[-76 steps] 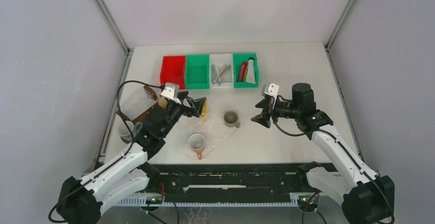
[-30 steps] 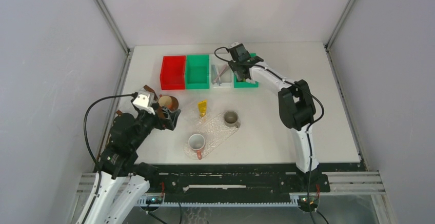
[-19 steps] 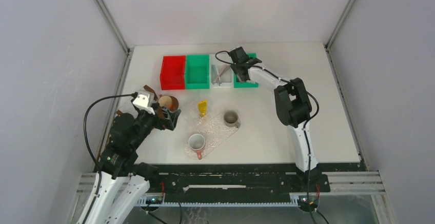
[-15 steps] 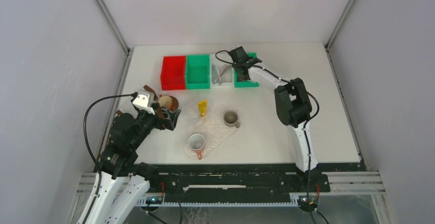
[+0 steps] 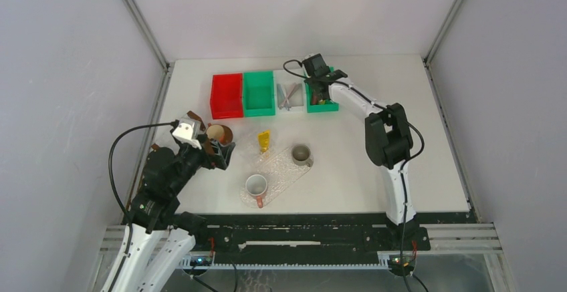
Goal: Prepare toiletry sets of a toothbrush and toothpaste on the tray
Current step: Pick up the toothpaste from the storage box, then place the toothpaste in the toothpaste holder.
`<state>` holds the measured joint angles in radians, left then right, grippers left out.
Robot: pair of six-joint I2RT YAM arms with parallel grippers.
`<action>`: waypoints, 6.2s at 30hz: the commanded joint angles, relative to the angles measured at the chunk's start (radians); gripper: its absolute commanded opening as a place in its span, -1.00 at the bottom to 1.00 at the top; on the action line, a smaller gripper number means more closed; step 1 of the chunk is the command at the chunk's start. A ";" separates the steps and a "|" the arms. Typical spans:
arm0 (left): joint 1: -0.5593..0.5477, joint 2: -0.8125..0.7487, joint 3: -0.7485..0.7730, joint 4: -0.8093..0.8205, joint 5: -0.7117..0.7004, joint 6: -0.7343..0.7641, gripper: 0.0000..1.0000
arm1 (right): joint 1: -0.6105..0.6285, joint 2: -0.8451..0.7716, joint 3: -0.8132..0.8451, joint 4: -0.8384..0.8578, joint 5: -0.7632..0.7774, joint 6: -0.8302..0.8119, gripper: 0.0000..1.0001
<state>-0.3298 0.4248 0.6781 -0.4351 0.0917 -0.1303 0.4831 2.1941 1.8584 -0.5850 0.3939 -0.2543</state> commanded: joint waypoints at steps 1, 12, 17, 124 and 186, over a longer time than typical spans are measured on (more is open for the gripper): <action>0.014 0.002 0.001 0.043 0.032 0.011 1.00 | -0.012 -0.159 0.034 -0.002 -0.084 0.010 -1.00; 0.026 -0.011 -0.010 0.078 0.123 0.009 1.00 | -0.104 -0.509 -0.160 0.006 -0.482 0.207 -1.00; 0.028 -0.001 -0.015 0.102 0.200 0.004 1.00 | -0.209 -0.721 -0.385 0.131 -0.769 0.337 -1.00; -0.552 1.317 0.753 -0.471 0.939 0.113 -0.97 | 0.362 -1.286 -1.214 0.063 -0.960 -1.096 0.31; -0.646 0.516 -0.235 1.519 0.473 0.118 0.81 | -0.064 -1.237 -1.102 0.343 -1.913 -0.130 -0.66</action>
<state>-0.9668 0.9150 0.3672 0.9176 0.5056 0.0223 0.4145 0.9611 0.7525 -0.2951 -1.4769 -0.4000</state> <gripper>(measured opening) 0.930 0.428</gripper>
